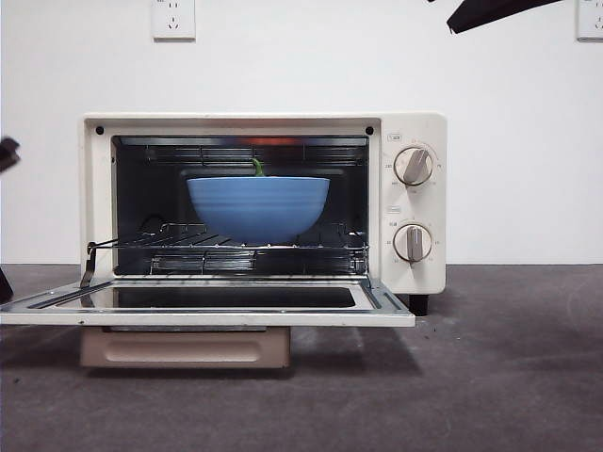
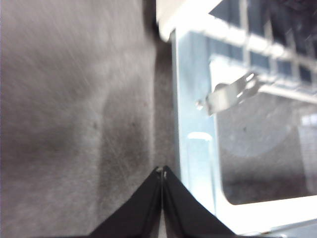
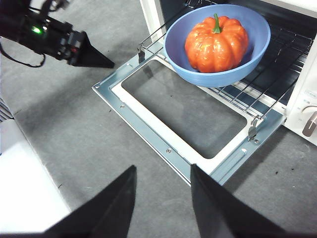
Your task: Place pumpkin in the steamer
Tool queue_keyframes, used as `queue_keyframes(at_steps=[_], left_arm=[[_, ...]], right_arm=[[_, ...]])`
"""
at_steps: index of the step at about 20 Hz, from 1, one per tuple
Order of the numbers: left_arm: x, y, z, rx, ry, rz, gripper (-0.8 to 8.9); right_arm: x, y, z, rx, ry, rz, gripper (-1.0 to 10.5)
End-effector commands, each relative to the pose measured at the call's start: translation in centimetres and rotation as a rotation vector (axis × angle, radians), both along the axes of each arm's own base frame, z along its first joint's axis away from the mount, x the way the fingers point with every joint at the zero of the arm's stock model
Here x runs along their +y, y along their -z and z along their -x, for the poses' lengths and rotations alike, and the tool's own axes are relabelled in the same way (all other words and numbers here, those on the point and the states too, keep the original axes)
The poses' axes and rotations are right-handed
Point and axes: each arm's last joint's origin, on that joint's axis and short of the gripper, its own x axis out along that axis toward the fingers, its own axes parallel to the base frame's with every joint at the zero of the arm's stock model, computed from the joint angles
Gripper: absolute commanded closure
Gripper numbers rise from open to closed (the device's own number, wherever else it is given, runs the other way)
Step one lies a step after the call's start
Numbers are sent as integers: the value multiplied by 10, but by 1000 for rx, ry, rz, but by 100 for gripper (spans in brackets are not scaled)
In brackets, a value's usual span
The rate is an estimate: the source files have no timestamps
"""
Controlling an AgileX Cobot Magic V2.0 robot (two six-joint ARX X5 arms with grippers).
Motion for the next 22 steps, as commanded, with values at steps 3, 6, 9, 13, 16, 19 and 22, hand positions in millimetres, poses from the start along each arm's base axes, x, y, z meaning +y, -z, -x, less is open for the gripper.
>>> queue_keyframes(at_steps=[3, 6, 9, 13, 16, 19, 22], left_arm=[[0, 19, -11, 36, 37, 8, 801], [-1, 28, -15, 60, 65, 41, 801], [0, 36, -17, 86, 101, 105, 801], [4, 38, -18, 79, 137, 203, 801], [8, 35, -20, 58, 150, 278, 801], [11, 31, -22, 32, 169, 346, 801], [13, 28, -24, 5, 178, 394, 801]], right_arm=[[2, -3, 1, -16, -19, -5, 773], [2, -3, 1, -16, -19, -5, 773], [2, -3, 1, -15, -19, -5, 773], [2, -3, 1, -16, -18, -5, 773], [2, -3, 1, -17, -15, -4, 773], [2, -3, 1, -17, -15, -3, 773], [2, -3, 1, -17, -15, -3, 773]])
